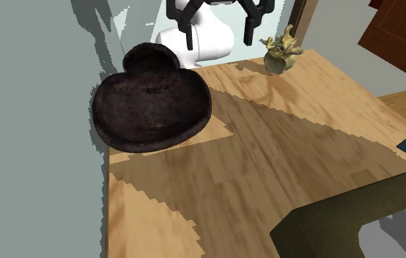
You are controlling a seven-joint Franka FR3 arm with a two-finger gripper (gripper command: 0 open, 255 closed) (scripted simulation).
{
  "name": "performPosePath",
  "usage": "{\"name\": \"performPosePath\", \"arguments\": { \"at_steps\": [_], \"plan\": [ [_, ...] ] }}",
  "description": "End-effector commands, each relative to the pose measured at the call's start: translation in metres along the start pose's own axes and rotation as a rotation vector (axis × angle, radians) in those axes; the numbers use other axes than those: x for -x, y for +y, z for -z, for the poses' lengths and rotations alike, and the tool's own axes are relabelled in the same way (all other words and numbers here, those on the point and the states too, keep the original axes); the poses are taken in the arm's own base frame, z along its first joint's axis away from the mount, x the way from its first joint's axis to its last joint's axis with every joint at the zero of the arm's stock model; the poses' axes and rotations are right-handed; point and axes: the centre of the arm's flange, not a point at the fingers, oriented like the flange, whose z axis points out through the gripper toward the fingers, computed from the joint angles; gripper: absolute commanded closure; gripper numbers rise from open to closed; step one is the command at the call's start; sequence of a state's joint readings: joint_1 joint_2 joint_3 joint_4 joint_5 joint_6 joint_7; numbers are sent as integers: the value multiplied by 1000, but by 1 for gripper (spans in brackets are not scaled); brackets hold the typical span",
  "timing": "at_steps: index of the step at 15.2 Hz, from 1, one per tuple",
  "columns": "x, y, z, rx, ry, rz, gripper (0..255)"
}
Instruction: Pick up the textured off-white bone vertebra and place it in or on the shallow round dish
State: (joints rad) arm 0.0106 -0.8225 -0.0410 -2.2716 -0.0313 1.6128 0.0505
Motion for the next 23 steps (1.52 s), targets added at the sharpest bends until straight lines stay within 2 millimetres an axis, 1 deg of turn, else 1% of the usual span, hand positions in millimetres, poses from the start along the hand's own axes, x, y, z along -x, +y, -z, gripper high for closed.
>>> {"name": "performPosePath", "arguments": {
  "at_steps": [1, 14, 15, 21, 22, 23],
  "plan": [
    [0, 0, 0, 0, 0, 0, 0],
    [49, -171, 16, 115, -153, -76, 0],
    [49, -171, 16, 115, -153, -76, 0],
    [54, -167, -15, 115, -153, -76, 0],
    [55, -166, -23, 115, -153, -76, 0],
    [55, -166, -23, 115, -153, -76, 0]
  ]
}}
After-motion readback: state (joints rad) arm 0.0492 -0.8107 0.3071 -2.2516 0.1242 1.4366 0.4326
